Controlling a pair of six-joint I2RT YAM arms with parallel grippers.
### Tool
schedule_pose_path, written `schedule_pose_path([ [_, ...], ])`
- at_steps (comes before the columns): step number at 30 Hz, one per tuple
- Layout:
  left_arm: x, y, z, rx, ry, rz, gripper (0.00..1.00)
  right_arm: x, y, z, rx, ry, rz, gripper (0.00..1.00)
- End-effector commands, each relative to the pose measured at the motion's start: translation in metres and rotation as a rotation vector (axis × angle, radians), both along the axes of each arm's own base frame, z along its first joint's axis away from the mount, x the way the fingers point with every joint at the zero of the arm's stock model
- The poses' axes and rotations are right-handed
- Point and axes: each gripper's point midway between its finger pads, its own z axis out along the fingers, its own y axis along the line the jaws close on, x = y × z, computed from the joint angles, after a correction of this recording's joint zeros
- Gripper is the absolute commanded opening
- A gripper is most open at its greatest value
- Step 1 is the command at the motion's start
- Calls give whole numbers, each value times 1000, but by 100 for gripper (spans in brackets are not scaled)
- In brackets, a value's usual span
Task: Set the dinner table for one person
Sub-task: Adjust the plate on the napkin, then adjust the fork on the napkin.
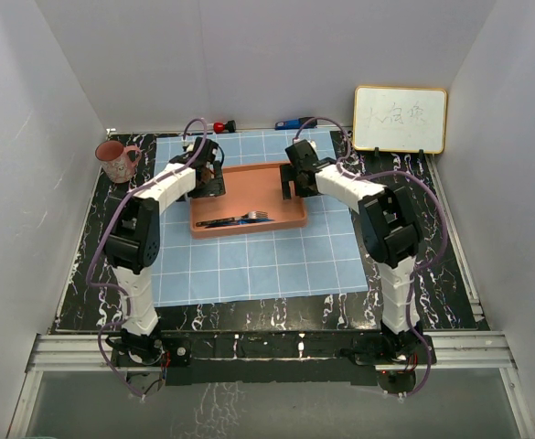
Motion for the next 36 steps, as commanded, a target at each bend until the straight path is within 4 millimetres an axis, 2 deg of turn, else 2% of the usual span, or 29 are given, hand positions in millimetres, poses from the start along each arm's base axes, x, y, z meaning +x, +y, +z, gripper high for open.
schedule_pose_path([
  [1, 2, 3, 40, 5, -94, -14, 99, 19, -9, 46, -3, -184, -100, 98],
  [4, 2, 3, 55, -11, -145, -13, 99, 20, -13, 67, 1, -258, -133, 98],
  [6, 3, 2, 69, -34, -206, -16, 99, 19, -10, 90, 47, -324, -137, 98],
  [10, 2, -8, 112, -114, -377, -71, 99, 15, -3, 153, 176, -483, -108, 98],
  [13, -2, -13, 145, -153, -516, -95, 99, 3, -3, 215, 234, -646, -119, 98],
  [15, -6, -14, 164, -183, -605, -101, 99, -7, 8, 245, 248, -735, -65, 98],
  [17, -10, -19, 178, -214, -688, -136, 99, -22, 32, 264, 249, -857, 116, 98],
  [18, -12, -22, 184, -226, -722, -157, 99, -30, 37, 274, 275, -914, 150, 98],
  [21, -19, -29, 200, -258, -807, -214, 99, -41, 36, 286, 376, -964, 114, 98],
  [22, -20, -30, 202, -263, -825, -223, 99, -40, 40, 289, 387, -960, 140, 98],
  [24, -22, -33, 205, -260, -848, -242, 99, -30, 59, 278, 414, -873, 233, 98],
  [26, -24, -33, 207, -264, -845, -229, 99, -20, 73, 266, 406, -780, 240, 98],
  [28, -25, -31, 206, -255, -828, -224, 99, -12, 75, 249, 309, -759, 201, 98],
  [30, -27, -34, 205, -247, -822, -259, 99, -4, 68, 230, 165, -727, 157, 98],
  [32, -26, -35, 195, -232, -790, -272, 99, 0, 62, 211, 88, -670, 132, 98],
  [33, -25, -34, 190, -221, -767, -271, 99, 1, 66, 194, 70, -627, 153, 98],
  [36, -17, -31, 168, -173, -654, -250, 99, -10, 88, 165, 117, -510, 272, 98],
])
